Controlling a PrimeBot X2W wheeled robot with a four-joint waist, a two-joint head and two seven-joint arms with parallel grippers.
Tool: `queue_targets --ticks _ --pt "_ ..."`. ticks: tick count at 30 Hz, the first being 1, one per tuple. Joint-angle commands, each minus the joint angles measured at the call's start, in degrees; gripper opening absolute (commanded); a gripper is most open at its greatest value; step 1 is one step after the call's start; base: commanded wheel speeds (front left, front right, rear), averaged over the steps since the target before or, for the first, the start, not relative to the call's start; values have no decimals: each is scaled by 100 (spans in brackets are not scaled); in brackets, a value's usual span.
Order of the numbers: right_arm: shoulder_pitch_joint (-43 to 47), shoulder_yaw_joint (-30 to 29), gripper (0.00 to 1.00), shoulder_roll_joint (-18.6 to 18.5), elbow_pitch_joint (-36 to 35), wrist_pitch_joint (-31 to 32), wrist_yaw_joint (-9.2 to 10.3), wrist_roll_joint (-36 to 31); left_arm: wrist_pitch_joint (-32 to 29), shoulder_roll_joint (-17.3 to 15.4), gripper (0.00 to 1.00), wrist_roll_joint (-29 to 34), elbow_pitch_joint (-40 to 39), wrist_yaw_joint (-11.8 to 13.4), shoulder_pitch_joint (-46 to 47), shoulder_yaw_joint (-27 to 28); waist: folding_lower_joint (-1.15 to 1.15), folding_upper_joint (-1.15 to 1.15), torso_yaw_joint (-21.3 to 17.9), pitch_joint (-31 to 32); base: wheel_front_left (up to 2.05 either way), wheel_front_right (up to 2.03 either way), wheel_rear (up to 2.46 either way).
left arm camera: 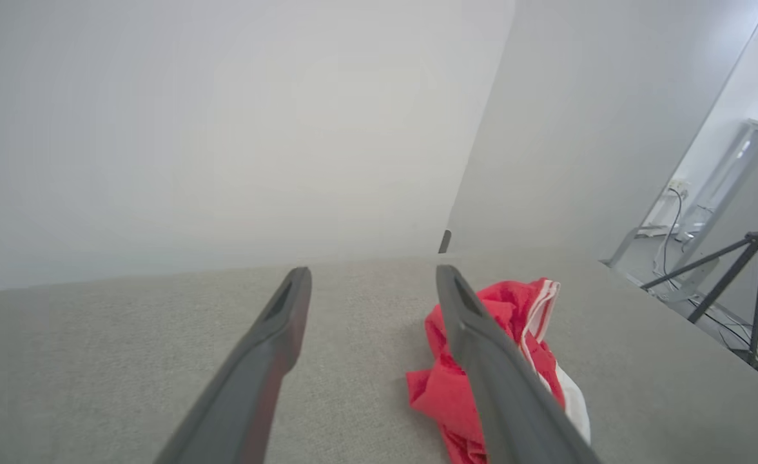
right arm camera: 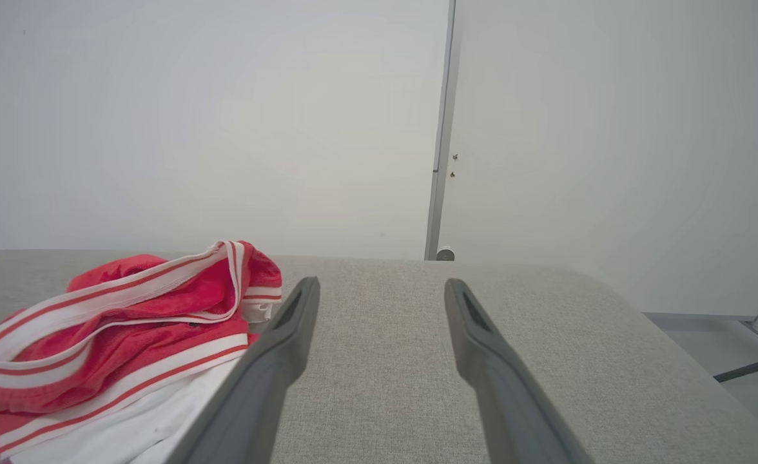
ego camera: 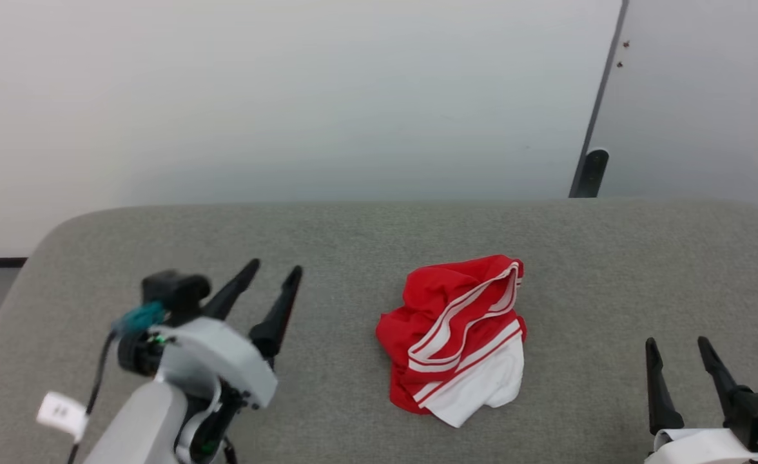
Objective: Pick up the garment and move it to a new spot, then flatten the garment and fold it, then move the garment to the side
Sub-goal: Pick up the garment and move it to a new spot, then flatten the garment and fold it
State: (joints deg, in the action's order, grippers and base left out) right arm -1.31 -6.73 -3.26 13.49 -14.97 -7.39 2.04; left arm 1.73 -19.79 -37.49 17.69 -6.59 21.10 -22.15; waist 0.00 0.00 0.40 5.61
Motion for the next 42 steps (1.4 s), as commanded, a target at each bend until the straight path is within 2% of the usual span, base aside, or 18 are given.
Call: queue_targets --ticks 1,5,10,13,16,27,37,42 --pt "85 -8 100 -31 -47 -27 -19 -57 120 7 100 16 18 -29 -96 48 0 0 67 38 0 0 0" --pt "161 -119 100 -45 -181 -29 -19 -127 856 10 100 70 171 39 -382 236 0 0 172 52 0 0 0" --pt "220 -196 100 -60 -228 -30 -19 -216 1282 -28 100 322 440 91 -637 422 0 0 250 65 0 0 0" --pt "292 -268 100 -75 -238 -31 -19 -281 1339 -31 100 500 512 200 -793 649 0 0 284 79 0 0 0" --pt "352 -354 100 -78 -263 -31 -19 -320 1351 43 100 622 400 204 -967 990 0 0 316 83 0 0 0" --pt "432 -522 100 -57 -376 -31 -19 -395 1349 338 100 1146 106 53 -1437 1893 0 0 397 33 0 0 0" --pt "434 -491 100 -25 -409 -31 -19 -378 1340 563 100 1375 63 -47 -1422 2161 0 0 379 3 0 0 0" --pt "373 -461 100 -15 -419 -31 -19 -376 1340 620 100 1360 88 -70 -1352 2100 0 0 343 -43 0 0 0"
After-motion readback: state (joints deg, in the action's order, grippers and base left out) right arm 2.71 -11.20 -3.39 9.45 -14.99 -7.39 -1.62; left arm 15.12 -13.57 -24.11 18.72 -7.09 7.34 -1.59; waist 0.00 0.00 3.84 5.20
